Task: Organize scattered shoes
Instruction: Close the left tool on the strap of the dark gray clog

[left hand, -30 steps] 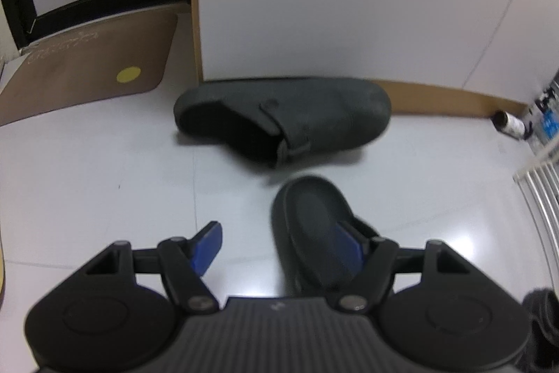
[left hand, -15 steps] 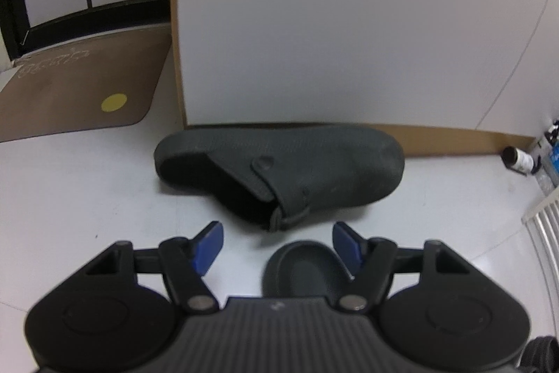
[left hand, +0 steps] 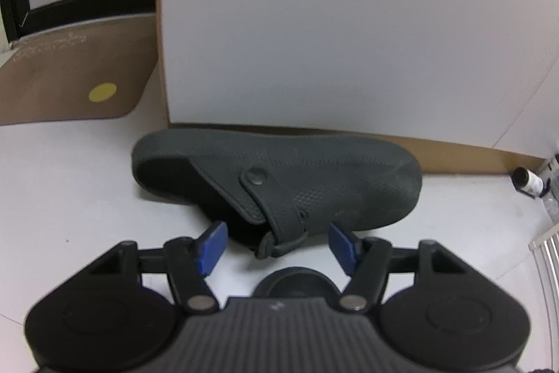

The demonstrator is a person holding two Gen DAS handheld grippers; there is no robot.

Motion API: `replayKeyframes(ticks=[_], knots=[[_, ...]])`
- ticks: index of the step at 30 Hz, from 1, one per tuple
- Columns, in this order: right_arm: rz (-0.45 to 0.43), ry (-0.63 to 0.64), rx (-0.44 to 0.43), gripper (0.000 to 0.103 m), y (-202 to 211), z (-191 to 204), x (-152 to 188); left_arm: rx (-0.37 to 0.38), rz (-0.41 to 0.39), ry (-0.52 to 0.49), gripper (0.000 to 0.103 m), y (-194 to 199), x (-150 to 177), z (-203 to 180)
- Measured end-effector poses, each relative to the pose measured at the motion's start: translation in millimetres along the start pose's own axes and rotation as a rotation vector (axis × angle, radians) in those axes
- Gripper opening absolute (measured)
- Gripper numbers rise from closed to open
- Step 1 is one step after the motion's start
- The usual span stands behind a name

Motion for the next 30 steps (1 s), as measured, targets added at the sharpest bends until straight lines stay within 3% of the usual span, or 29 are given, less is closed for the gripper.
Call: replayKeyframes(ticks=[3,10,12,13,14,21,30], knots=[[-0.011,0.039,-0.017,0.088,0,-1,3,-0.008,0.015,-0.032,0.061,-13,1,-3],[0.004,0.096,-0.021,0.088,-4,-1,14,-0.077,0.018,-0.092,0.062,-33,0,-2],[0.020,0.114,-0.015,0.088,-11,0,18,-0.073,0.031,-0.123,0.055,-40,2,-7],[0.023,0.116,-0.014,0.088,-12,0,18,-0.083,0.044,-0.139,0.042,-42,3,-9],[0.023,0.118,-0.015,0.088,-14,1,19,-0.093,0.056,-0.156,0.039,-43,4,-10],[-0.003,0.106,-0.034,0.088,-8,2,16,-0.113,0.017,-0.285,0.033,-24,-6,-25],[-0.001,0.095,-0.041,0.088,-7,10,15,-0.068,-0.024,-0.277,0.024,19,-23,-19]])
Point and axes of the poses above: each gripper's, at about its wrist camera, not at the fingertips, and y roughly against the way its jaws point, z to its left, x to its underside, the point moved 6 cm from there along -y, roughly the way its jaws point, and after that the axes turned 13 degrees about x, right-handed, at the moved point
